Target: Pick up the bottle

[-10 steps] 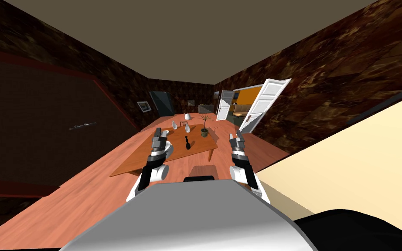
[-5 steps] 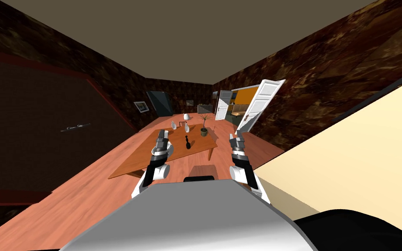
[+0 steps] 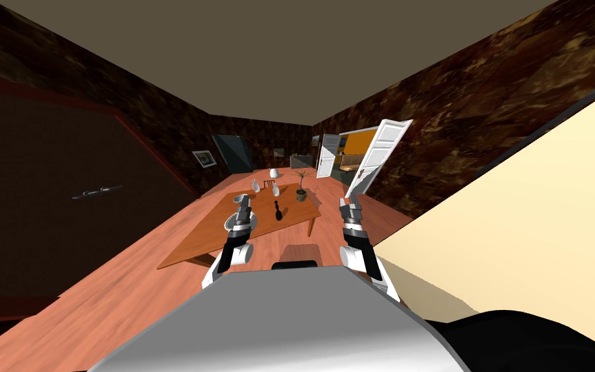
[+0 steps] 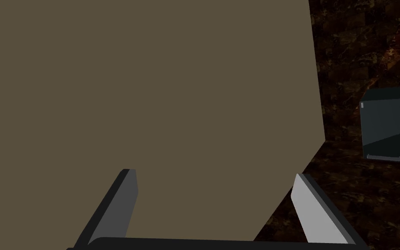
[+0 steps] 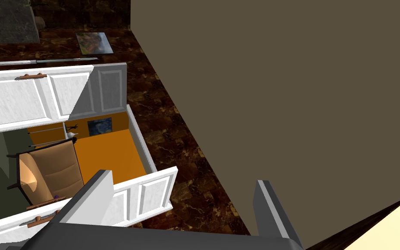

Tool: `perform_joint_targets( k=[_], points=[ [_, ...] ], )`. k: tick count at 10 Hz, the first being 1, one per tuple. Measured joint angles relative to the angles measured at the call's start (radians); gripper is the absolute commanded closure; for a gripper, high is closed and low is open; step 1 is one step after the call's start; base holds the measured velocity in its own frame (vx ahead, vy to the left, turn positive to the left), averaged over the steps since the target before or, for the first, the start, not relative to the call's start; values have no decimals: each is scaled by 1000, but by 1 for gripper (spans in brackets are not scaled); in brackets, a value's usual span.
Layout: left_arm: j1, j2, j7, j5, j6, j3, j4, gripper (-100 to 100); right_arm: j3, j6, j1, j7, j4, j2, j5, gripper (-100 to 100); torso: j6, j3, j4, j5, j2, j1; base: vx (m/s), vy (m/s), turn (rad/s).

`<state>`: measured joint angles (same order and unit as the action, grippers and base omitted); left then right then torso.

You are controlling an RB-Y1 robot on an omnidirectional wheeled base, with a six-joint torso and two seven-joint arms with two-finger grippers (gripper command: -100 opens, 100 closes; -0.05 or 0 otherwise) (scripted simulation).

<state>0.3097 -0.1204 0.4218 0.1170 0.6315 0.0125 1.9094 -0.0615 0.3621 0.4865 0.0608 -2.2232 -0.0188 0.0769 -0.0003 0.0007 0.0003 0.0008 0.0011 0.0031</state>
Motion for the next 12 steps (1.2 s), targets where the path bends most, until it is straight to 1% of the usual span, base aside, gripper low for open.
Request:
perform_joint_targets(
  k=[2,3,8,9,12],
  points=[
    [-19,-9,35,1,26,-2,-56,-100,0,0,0,0,0,0,0,0,0,0,0,0,0,-1,-24,32,-89],
    [-35,-12,58,0,44,-2,-92,-100,0,0,0,0,0,0,0,0,0,0,0,0,0,-1,-23,33,-52],
    [-79,-34,149,-3,106,-9,-257,-100,0,0,0,0,0,0,0,0,0,0,0,0,0,0,-25,35,-95],
    [-92,-37,173,-6,125,-10,-293,-100,0,0,0,0,0,0,0,0,0,0,0,0,0,-1,-21,26,-75],
    [-111,-41,236,-13,151,-10,-368,-100,0,0,0,0,0,0,0,0,0,0,0,0,-1,-1,-12,23,-70]
  ],
)
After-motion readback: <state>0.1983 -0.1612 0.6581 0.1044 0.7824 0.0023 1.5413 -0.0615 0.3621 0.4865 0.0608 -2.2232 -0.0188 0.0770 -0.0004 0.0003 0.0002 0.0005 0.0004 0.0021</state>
